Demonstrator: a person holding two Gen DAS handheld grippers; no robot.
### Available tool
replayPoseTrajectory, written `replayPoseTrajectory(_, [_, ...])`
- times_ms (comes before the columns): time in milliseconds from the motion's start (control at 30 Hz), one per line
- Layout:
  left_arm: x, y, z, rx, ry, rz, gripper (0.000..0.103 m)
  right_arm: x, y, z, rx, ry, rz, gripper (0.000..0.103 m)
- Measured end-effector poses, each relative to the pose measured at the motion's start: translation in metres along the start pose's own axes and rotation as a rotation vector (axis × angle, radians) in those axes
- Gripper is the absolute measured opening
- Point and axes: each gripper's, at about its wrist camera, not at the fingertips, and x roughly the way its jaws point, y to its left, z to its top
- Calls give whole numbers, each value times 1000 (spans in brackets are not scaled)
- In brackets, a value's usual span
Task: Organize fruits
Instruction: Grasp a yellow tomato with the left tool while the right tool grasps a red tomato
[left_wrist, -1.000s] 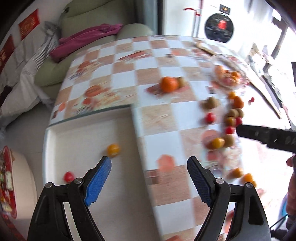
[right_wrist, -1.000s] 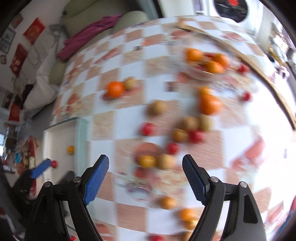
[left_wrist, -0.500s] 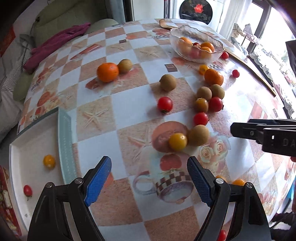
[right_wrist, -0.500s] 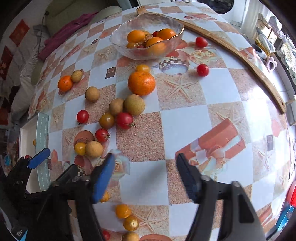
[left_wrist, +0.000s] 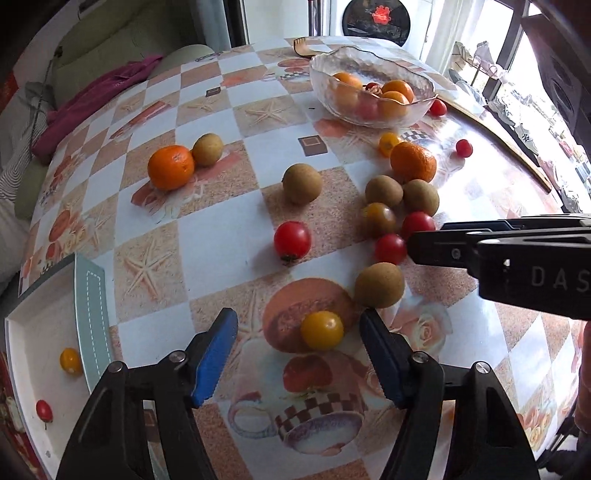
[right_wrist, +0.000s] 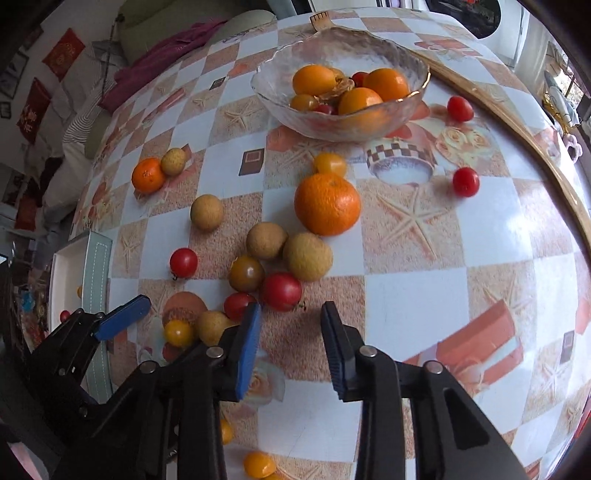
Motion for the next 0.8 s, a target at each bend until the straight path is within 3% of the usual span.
replayPoseTrajectory(67, [1,-3,2,6,-4,-1,71,2,1,3,-3,-3,2,35])
replayPoseTrajectory(133, [1,-6,4,10,-6,-12,62,3,2,6,-4,-1,4,32])
replayPoseTrajectory(233, [-1,-14,6,29,-4,-17,49,4,1,8,5,7,19,24])
replayPoseTrajectory(300, [-2,-18,6,38,-1,-32,28,4,2,8,9,8,18,23])
replayPoseTrajectory(367, [-3,-19,6,42,5,-29,22,4,0,6,13,10,22,23])
replayPoseTrajectory(500, [-7,-3,4,-49,24,-100,22,-2,-6,0,37,7,19,23])
replayPoseTrajectory(800, [-30,9,-6,-118,12,-121,22,-19,-14,-20,68,18,24,23])
